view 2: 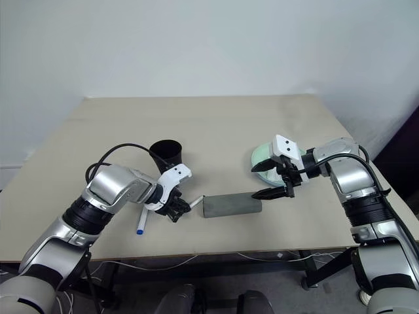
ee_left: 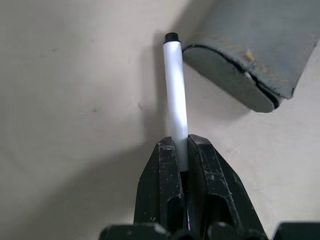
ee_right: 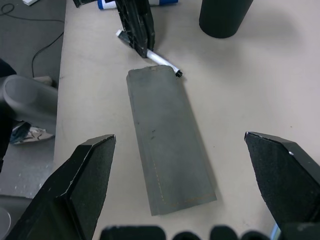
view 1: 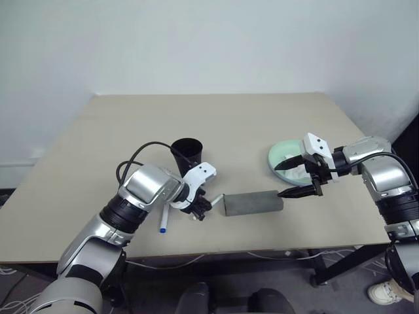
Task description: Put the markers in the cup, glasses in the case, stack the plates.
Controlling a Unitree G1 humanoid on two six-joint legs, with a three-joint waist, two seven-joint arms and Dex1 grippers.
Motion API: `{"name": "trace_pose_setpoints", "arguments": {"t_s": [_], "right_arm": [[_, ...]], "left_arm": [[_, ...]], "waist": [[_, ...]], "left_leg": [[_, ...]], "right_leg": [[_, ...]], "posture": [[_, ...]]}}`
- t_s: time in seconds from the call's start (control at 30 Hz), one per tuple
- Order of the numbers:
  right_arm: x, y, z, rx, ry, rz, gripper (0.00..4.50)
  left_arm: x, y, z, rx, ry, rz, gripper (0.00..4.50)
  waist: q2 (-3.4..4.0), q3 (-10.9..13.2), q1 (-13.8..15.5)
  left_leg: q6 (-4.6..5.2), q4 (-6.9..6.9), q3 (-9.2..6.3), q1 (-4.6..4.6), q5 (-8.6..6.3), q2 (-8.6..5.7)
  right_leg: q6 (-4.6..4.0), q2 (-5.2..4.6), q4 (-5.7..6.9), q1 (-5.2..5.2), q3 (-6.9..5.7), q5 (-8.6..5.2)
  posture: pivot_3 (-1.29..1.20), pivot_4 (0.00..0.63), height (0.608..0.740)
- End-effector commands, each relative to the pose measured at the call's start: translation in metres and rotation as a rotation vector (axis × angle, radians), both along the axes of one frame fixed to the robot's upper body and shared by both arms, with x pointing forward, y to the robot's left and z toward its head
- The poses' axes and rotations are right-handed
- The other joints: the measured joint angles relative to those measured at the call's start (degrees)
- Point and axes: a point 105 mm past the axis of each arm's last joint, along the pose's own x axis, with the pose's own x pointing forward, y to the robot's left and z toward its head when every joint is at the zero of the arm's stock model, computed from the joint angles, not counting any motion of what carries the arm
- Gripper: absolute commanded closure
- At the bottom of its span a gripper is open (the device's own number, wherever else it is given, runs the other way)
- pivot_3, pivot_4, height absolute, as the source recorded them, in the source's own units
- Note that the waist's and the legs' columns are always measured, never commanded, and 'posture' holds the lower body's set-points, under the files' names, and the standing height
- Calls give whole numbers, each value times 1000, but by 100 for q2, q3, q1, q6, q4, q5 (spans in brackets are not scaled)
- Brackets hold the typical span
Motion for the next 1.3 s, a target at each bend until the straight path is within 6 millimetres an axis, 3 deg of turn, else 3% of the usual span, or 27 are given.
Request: {"name": "trace_pose_setpoints", "arguments": {"t_s": [0.03,0.43,0.6,0.77,1.0,1.2,1.3], "right_arm": [[3,3,14,-1,-54,23,0],[3,3,14,0,-55,25,0],[3,4,15,1,-54,28,0],[3,3,16,0,-56,26,0],[6,2,32,80,-52,1,0],[9,1,54,192,-39,-25,0],[10,2,64,247,-31,-30,0]], "left_arm": [[3,-2,18,-31,-60,-13,4470],[12,-18,58,-161,-231,-74,4470],[35,-32,90,-314,-488,-53,4470],[45,-33,117,-426,-656,-27,4470],[71,2,154,-497,-908,142,4470],[84,44,158,-444,-1026,254,4470],[86,54,154,-459,-1045,293,4470]], "waist": [[0,0,0],[-1,1,2],[-1,1,2],[-1,1,1],[-1,1,2],[-1,1,3],[-1,0,4]], "left_leg": [[0,2,-1,0,0,0],[1,11,-2,-2,0,0],[4,19,-3,-2,2,0],[5,17,-2,-3,3,0],[18,20,1,-2,10,0],[21,24,6,-3,11,-1],[22,23,11,-2,11,-1]], "right_leg": [[0,0,0,1,-1,0],[2,3,2,5,-4,-1],[3,2,3,11,-5,0],[3,5,3,10,-4,0],[6,12,7,10,-11,2],[22,12,8,11,-27,11],[25,11,8,9,-24,14]], "posture": [[0,0,740],[0,0,740],[0,0,740],[0,0,740],[0,0,740],[0,0,740],[0,0,740]]}}
